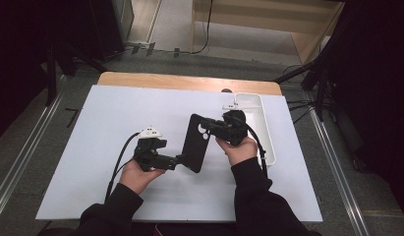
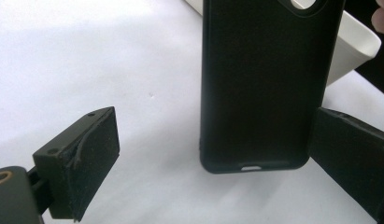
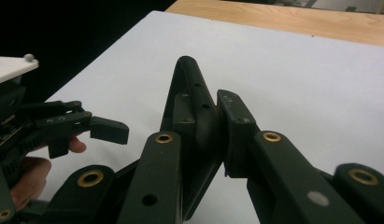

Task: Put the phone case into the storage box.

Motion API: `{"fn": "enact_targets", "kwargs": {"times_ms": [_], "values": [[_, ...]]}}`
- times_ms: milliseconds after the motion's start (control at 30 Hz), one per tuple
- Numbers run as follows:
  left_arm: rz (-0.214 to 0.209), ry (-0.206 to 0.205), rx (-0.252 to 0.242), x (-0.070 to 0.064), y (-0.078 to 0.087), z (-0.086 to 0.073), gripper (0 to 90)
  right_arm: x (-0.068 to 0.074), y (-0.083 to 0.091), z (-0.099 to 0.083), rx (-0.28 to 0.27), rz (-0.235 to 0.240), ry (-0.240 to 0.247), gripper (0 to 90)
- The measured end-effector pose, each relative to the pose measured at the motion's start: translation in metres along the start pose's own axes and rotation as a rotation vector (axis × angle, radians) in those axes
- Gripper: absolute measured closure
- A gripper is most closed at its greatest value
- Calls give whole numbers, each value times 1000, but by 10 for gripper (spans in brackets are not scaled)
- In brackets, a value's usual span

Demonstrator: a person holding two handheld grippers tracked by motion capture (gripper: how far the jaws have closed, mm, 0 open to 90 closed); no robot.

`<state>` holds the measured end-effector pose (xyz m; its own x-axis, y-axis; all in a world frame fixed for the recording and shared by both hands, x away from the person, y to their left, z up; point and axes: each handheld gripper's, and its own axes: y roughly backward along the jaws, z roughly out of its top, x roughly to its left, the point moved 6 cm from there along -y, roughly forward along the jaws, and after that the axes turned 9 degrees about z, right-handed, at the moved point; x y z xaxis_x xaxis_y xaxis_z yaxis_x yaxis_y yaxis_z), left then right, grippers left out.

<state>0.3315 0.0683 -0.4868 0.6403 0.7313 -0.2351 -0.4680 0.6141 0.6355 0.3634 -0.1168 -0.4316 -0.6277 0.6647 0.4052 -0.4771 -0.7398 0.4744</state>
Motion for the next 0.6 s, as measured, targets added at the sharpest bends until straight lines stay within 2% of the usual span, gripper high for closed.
{"fn": "enact_targets", "kwargs": {"times_ms": [33, 67, 167, 367, 400, 467, 600], "values": [[-24, 19, 27, 0, 0, -1, 24, 1, 1, 0, 0, 8, 1, 768], [-33, 18, 57, 1, 1, -1, 25, 1, 1, 0, -1, 16, 3, 768], [-28, -12, 83, 2, 2, -1, 43, 2, 3, 0, 7, 36, 18, 768], [-46, -40, 91, 6, 8, 2, 65, 5, 5, -2, 14, 70, 78, 767], [-43, -52, 96, 7, 9, 2, 67, 5, 5, -2, 16, 78, 85, 767], [-20, -84, 103, 8, 11, 2, 150, 6, 5, -3, 22, 90, 100, 767], [-30, -102, 114, 9, 14, 4, 149, 10, 4, -4, 33, 112, 139, 767]]}}
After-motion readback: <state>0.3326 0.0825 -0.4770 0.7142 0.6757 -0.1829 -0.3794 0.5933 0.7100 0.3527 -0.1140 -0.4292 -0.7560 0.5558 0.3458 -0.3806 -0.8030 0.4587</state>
